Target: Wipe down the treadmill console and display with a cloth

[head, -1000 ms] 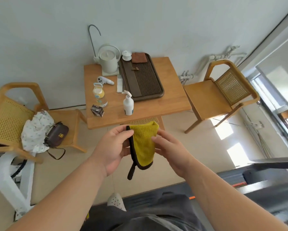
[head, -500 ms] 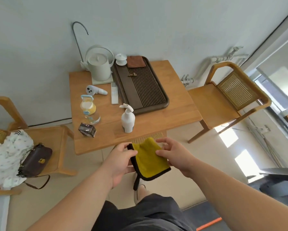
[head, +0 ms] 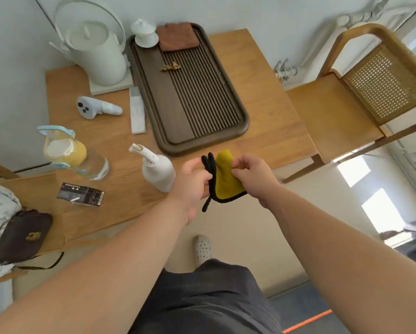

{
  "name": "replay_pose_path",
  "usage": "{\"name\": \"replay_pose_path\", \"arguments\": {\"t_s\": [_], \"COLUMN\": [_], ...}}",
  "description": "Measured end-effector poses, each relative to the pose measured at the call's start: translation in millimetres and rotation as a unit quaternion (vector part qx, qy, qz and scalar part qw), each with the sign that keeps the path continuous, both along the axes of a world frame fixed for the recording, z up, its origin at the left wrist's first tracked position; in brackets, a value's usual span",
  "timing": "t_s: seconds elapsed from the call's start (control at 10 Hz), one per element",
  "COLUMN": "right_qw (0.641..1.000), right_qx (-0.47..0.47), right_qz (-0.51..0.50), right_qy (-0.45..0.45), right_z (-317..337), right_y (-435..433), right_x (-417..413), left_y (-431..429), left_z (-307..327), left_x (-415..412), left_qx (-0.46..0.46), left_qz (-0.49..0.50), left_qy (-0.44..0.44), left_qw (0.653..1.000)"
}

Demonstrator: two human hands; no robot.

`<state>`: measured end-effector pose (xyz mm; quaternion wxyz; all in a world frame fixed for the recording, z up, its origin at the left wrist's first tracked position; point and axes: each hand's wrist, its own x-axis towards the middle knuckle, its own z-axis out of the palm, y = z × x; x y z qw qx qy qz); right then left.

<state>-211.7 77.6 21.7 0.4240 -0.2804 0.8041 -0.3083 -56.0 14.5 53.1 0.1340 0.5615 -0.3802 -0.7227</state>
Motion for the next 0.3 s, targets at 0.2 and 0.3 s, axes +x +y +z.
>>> {"name": "replay_pose_path", "arguments": {"t_s": [0.2, 0.3], "right_qw": [0.993, 0.990], "right_qx": [0.113, 0.139], "right_qz": [0.013, 0.013], "right_qy": [-0.029, -0.014], "right_z": [-30, -34], "right_y": [-22, -23], "right_x": [-8, -3], "left_y": [-19, -23], "left_z": [-14, -11], "left_x": [-6, 1], "left_qx": [-0.036, -0.059], "left_qz": [-0.082, -0.125], "left_qy": [-0.060, -0.083], "left_qw": [0.994, 0.987]}}
